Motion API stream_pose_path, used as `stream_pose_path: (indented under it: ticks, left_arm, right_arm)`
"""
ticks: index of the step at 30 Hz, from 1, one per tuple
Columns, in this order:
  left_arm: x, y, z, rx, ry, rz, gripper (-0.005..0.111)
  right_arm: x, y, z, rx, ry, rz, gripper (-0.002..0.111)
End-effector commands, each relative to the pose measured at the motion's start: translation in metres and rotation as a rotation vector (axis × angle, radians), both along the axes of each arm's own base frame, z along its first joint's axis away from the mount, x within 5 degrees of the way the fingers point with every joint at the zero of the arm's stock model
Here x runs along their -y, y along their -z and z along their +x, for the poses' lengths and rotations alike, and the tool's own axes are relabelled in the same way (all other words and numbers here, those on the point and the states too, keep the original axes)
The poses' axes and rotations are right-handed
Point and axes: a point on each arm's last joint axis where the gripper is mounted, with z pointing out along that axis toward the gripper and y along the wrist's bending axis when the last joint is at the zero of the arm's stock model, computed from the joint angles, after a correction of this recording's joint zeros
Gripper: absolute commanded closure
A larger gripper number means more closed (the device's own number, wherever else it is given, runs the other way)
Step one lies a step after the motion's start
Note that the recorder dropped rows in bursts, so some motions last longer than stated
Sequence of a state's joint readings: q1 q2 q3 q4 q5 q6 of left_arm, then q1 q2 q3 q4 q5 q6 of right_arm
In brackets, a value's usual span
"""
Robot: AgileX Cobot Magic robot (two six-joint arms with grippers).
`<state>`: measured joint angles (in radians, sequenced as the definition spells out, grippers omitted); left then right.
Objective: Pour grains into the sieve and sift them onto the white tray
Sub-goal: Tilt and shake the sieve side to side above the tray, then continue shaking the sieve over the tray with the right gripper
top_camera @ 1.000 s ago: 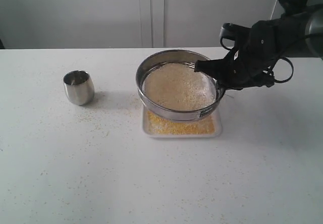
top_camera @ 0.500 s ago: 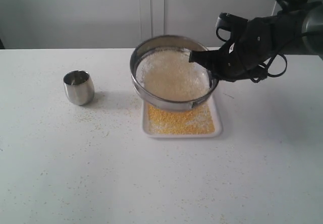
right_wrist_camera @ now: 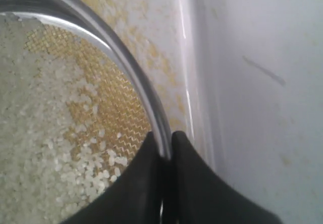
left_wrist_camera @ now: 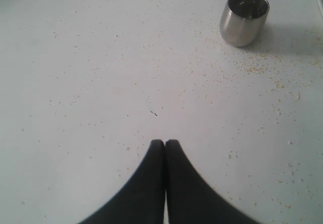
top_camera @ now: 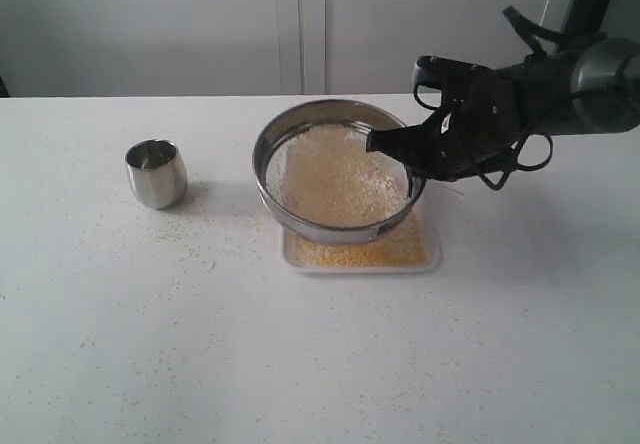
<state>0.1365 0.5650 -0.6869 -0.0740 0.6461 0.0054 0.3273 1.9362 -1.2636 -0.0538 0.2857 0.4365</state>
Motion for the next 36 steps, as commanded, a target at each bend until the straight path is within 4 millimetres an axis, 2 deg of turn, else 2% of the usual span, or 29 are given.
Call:
stream_pose_path:
  ticks: [1,3,4,6,7,9,10,11,12,13,14,15,16,17,18,19,20,22,23,24,28,30,32,33,34,36]
  left_arm:
    - [0.000,0.001,-0.001,-0.003,0.003,0.002,0.107]
    - [0.000,0.001,-0.001,-0.003,0.003,0.002,0.107]
    - [0.000,0.001,-0.001,-0.003,0.003,0.002,0.107]
    - [0.000,0.001,-0.001,-0.003,0.003,0.002,0.107]
    - [0.000,0.001,-0.001,-0.003,0.003,0.002,0.107]
    - [0.000,0.001,-0.001,-0.003,0.003,0.002,0.107]
    - [0.000,0.001,-0.001,-0.003,0.003,0.002,0.107]
    - [0.000,0.001,-0.001,-0.003,0.003,0.002,0.107]
    - [0.000,0.001,-0.001,-0.003,0.003,0.002,0.107]
    - [0.000,0.001,-0.001,-0.003,0.003,0.002,0.107]
    - [0.000,0.001,-0.001,-0.003,0.003,0.002,0.107]
    - [0.000,0.001,-0.001,-0.003,0.003,0.002,0.107]
    - [0.000,0.001,-0.001,-0.003,0.003,0.002,0.107]
    - [0.000,0.001,-0.001,-0.003,0.003,0.002,0.107]
    - [0.000,0.001,-0.001,-0.003,0.003,0.002,0.107]
    - [0.000,0.001,-0.001,-0.003,0.003,0.002,0.107]
    - [0.000,0.001,-0.001,-0.003,0.003,0.002,0.107]
    - [0.000,0.001,-0.001,-0.003,0.003,0.002,0.107]
    - [0.000,0.001,-0.001,-0.003,0.003,0.002,0.107]
    - [0.000,0.001,-0.001,-0.003,0.003,0.002,0.107]
    - [0.000,0.001,-0.001,-0.003,0.003,0.002,0.107]
    - [0.000,0.001,-0.001,-0.003,0.003,0.002,0.107]
    - [0.000,0.001,-0.001,-0.003,0.003,0.002,0.107]
    - [0.000,0.001,-0.001,-0.003,0.003,0.002,0.107]
    - [0.000,0.001,-0.001,-0.003,0.003,0.002,0.107]
    - [0.000,0.001,-0.001,-0.003,0.003,0.002,0.107]
  right_arm:
    - [-0.006,-0.012,0.001,-0.048,0.076,0.107,0.108]
    - [-0.006,-0.012,-0.009,-0.139,0.068,0.078,0.108]
    - [-0.007,-0.015,-0.006,-0.083,0.060,0.084,0.108]
    - [-0.009,-0.022,0.011,0.136,0.016,0.091,0.108]
    - [-0.007,-0.024,0.016,0.172,0.017,0.096,0.108]
    - [-0.005,-0.032,0.004,-0.060,0.059,0.081,0.108]
    - [-0.003,-0.034,-0.009,-0.149,-0.020,-0.031,0.108]
    - [-0.003,-0.037,-0.008,-0.114,-0.033,-0.043,0.108]
    - [-0.006,-0.047,0.006,0.041,-0.027,0.008,0.108]
    - [-0.005,-0.050,0.015,0.093,-0.006,0.041,0.108]
    - [-0.005,-0.050,0.018,0.003,0.029,0.056,0.108]
    - [-0.001,-0.047,0.004,-0.187,-0.017,-0.039,0.108]
    - [-0.002,-0.044,-0.006,-0.271,-0.070,-0.093,0.108]
    - [-0.004,-0.040,-0.010,-0.263,-0.130,-0.128,0.108]
    - [-0.006,-0.044,-0.003,-0.172,-0.135,-0.110,0.108]
    - [-0.011,-0.045,0.019,0.044,-0.115,-0.051,0.108]
    - [-0.012,-0.044,0.027,0.099,-0.102,-0.030,0.108]
    - [-0.008,-0.041,0.019,-0.103,-0.057,-0.017,0.108]
    - [-0.002,-0.036,0.002,-0.294,-0.078,-0.090,0.108]
    - [-0.001,-0.033,-0.001,-0.324,-0.082,-0.102,0.108]
    - [-0.005,-0.034,0.029,0.008,-0.101,-0.076,0.108]
    - [-0.006,-0.035,0.026,-0.065,-0.057,-0.017,0.108]
    - [-0.005,-0.034,0.006,-0.280,-0.064,-0.018,0.108]
    - [-0.005,-0.032,0.001,-0.324,-0.073,-0.033,0.108]
    - [-0.005,-0.032,0.003,-0.296,-0.075,-0.040,0.108]
    - [-0.007,-0.034,0.022,-0.073,-0.075,-0.038,0.108]
